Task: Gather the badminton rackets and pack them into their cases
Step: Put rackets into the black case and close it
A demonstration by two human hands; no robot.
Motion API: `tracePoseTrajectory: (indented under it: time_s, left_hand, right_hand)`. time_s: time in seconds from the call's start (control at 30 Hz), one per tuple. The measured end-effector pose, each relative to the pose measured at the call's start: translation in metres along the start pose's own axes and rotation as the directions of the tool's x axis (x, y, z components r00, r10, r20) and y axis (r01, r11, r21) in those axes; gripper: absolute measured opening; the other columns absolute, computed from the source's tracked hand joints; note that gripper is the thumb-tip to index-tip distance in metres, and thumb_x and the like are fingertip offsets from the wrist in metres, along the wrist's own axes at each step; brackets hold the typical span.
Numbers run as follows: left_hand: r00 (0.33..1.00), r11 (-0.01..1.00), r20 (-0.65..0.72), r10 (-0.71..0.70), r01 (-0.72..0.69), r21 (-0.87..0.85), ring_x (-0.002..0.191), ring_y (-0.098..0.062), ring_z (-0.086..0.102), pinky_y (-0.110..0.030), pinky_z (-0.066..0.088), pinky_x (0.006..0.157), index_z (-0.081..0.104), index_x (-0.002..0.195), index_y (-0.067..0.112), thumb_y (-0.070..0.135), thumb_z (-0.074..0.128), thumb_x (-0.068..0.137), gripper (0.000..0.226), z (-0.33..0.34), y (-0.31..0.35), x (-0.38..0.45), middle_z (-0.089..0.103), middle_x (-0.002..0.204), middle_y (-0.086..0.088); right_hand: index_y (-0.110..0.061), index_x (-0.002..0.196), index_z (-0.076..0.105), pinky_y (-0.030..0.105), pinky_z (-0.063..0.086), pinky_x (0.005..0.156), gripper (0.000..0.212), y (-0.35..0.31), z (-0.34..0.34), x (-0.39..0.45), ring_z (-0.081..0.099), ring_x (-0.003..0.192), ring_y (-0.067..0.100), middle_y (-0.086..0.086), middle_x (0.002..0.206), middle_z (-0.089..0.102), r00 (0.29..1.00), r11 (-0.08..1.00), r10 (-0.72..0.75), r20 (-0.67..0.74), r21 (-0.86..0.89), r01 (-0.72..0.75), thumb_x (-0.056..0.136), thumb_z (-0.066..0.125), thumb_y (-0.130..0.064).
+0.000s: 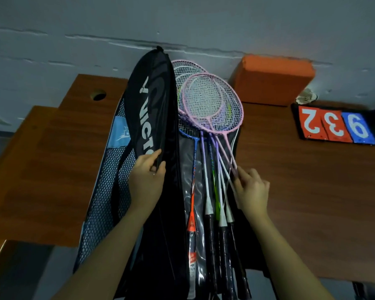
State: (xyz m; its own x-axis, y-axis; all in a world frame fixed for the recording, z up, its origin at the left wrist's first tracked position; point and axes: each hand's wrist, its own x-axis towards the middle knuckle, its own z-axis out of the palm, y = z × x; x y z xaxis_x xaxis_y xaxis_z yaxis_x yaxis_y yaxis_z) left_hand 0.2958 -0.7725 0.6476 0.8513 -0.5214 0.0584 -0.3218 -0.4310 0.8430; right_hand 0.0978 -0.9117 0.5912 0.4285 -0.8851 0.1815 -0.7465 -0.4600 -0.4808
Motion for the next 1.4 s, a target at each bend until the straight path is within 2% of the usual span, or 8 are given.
tracePoseTrajectory:
  time_s: [0.17,0.3,0.53,0.77,0.9,1.07,1.27,1.4]
  left_hand:
    - [1.0,1.0,0.008,0.01,-0.01,-0.018,0.073,-0.002,0.054,-0.01,0.043,0.072,0.062,0.117,0.019,0.012,0.065,0.083,0.035,-0.001,-0.003,0.004,0.058,0.102,0.007]
    - [1.0,1.0,0.005,0.009,-0.009,0.005,0.072,0.0,0.053,0.0,0.039,0.067,0.062,0.118,0.018,0.012,0.065,0.083,0.035,-0.006,-0.006,0.009,0.056,0.099,0.009]
    - [0.999,0.998,0.003,0.038,-0.038,0.049,0.075,-0.012,0.058,-0.022,0.047,0.074,0.062,0.117,0.018,0.012,0.064,0.083,0.035,-0.006,-0.005,0.008,0.058,0.1,0.007]
    - [0.998,0.991,0.014,0.058,-0.059,0.124,0.071,-0.008,0.054,-0.022,0.046,0.071,0.061,0.119,0.017,0.013,0.063,0.084,0.034,-0.016,-0.01,0.01,0.057,0.09,0.007]
    - [0.996,0.987,0.006,0.086,-0.086,0.137,0.066,-0.007,0.052,-0.026,0.047,0.072,0.063,0.117,0.016,0.013,0.064,0.083,0.034,-0.02,-0.01,0.01,0.056,0.089,0.007]
    - [0.988,0.98,-0.037,0.152,-0.146,0.133,0.065,-0.003,0.051,-0.003,0.038,0.066,0.064,0.115,0.01,0.008,0.065,0.083,0.032,-0.029,-0.008,0.009,0.058,0.087,0.003]
    - [0.973,0.976,-0.082,0.214,-0.209,0.058,0.069,0.009,0.051,-0.001,0.035,0.06,0.064,0.112,0.001,0.004,0.063,0.084,0.029,-0.041,-0.007,0.01,0.053,0.079,0.001]
    - [0.979,0.98,-0.068,0.191,-0.194,-0.038,0.069,-0.002,0.052,-0.005,0.039,0.062,0.063,0.115,0.002,0.005,0.062,0.085,0.03,-0.044,-0.009,0.012,0.057,0.083,-0.008]
  right_hand:
    - [-0.017,0.119,0.063,0.027,0.038,0.06,0.034,-0.004,-0.005,0.015,0.055,0.07,0.026,0.008,0.089,0.054,1.0,0.992,0.0,0.02,0.126,-0.003,0.087,0.059,-0.008]
    - [-0.016,0.116,0.065,0.038,0.047,0.063,0.031,-0.002,0.004,0.033,0.058,0.074,0.034,0.009,0.091,0.055,0.997,0.996,0.005,0.076,0.088,-0.012,0.087,0.056,-0.01]
    - [-0.016,0.121,0.061,0.041,0.045,0.075,0.033,-0.005,0.007,0.038,0.059,0.087,0.034,0.01,0.097,0.06,0.988,0.991,0.031,0.151,0.127,-0.05,0.088,0.059,-0.021]
    - [-0.023,0.141,0.039,0.038,0.047,0.076,0.056,-0.009,0.001,0.047,0.061,0.101,0.034,0.012,0.119,0.063,0.965,0.994,-0.037,0.258,0.112,0.008,0.089,0.059,-0.018]
    - [-0.02,0.139,0.042,0.047,0.048,0.092,0.053,-0.008,-0.003,0.042,0.057,0.111,0.03,0.012,0.123,0.061,0.951,0.944,-0.03,0.308,0.321,-0.075,0.089,0.058,-0.016]
    - [-0.019,0.139,0.041,0.041,0.046,0.097,0.052,-0.021,-0.006,0.032,0.055,0.117,0.024,0.007,0.131,0.056,0.948,0.917,-0.002,0.319,0.379,-0.125,0.09,0.057,-0.011]
    - [-0.016,0.13,0.053,0.035,0.051,0.092,0.048,-0.042,-0.006,0.025,0.063,0.099,0.015,0.002,0.118,0.064,0.929,0.746,0.116,0.351,0.587,-0.315,0.084,0.063,-0.007]
    - [-0.012,0.127,0.055,0.013,0.042,0.055,0.045,-0.056,-0.01,0.017,0.05,0.059,0.011,0.003,0.069,0.056,0.911,0.659,0.131,0.391,0.652,-0.375,0.083,0.065,-0.003]
